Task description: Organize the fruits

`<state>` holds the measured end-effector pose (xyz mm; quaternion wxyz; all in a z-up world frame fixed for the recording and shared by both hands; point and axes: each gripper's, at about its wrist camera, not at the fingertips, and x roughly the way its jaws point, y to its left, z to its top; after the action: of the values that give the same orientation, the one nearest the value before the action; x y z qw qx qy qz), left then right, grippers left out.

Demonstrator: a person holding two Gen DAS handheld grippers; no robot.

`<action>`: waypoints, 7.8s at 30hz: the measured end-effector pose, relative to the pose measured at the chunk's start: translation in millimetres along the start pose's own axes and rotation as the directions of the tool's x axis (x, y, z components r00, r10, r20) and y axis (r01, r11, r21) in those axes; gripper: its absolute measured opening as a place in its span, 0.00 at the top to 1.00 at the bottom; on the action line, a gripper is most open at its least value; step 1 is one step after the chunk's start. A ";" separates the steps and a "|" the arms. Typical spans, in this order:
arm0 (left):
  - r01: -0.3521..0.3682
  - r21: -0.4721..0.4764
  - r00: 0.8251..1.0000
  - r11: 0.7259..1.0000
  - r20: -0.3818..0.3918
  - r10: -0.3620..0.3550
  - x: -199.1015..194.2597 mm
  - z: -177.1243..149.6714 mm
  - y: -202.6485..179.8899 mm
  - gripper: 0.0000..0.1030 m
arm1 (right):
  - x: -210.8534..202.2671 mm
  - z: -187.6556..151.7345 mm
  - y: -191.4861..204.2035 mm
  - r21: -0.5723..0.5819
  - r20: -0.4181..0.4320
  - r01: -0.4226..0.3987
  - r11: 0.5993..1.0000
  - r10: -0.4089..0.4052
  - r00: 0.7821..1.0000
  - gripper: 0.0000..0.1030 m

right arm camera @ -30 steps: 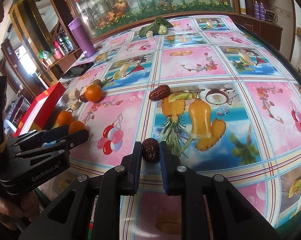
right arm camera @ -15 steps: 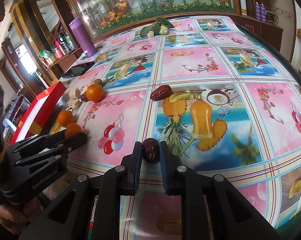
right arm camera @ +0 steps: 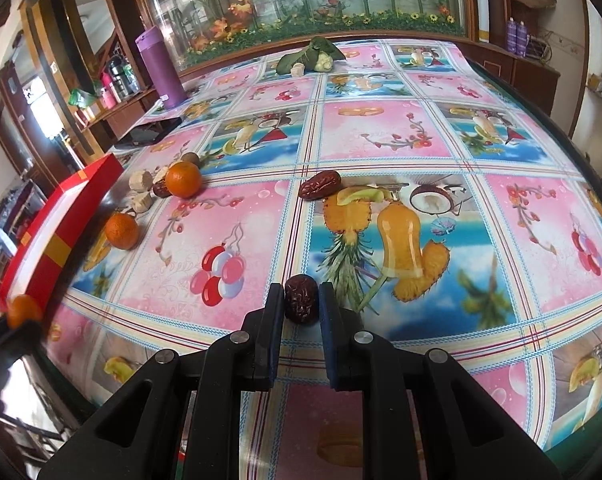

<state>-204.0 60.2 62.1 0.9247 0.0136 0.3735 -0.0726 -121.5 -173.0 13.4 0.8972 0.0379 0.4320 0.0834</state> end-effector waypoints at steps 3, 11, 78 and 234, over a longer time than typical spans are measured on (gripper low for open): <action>-0.032 -0.034 0.999 0.999 0.032 0.034 -19.4 -3.6 24.9 0.68 | -1.6 -4.4 9.5 -0.022 0.008 0.001 1.000 -0.001 1.000 0.84; -0.175 -0.145 0.977 0.974 0.097 0.190 -39.9 0.6 95.3 0.68 | 0.6 -9.8 44.7 -0.081 0.001 -0.001 0.997 0.001 1.000 0.84; -0.393 -0.190 0.878 0.900 0.212 0.429 3.4 12.7 150.0 0.07 | -27.1 20.0 116.9 -0.054 0.084 -0.254 0.966 0.258 0.963 0.82; -0.828 0.210 0.536 0.520 0.025 0.844 99.6 27.5 115.0 0.20 | -8.7 18.8 -45.8 0.243 0.144 -0.235 0.941 0.205 0.968 0.75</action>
<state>-97.7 159.4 9.6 0.8238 0.2850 0.3485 0.3445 -106.7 -219.6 25.5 0.8934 0.2072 0.3790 0.1238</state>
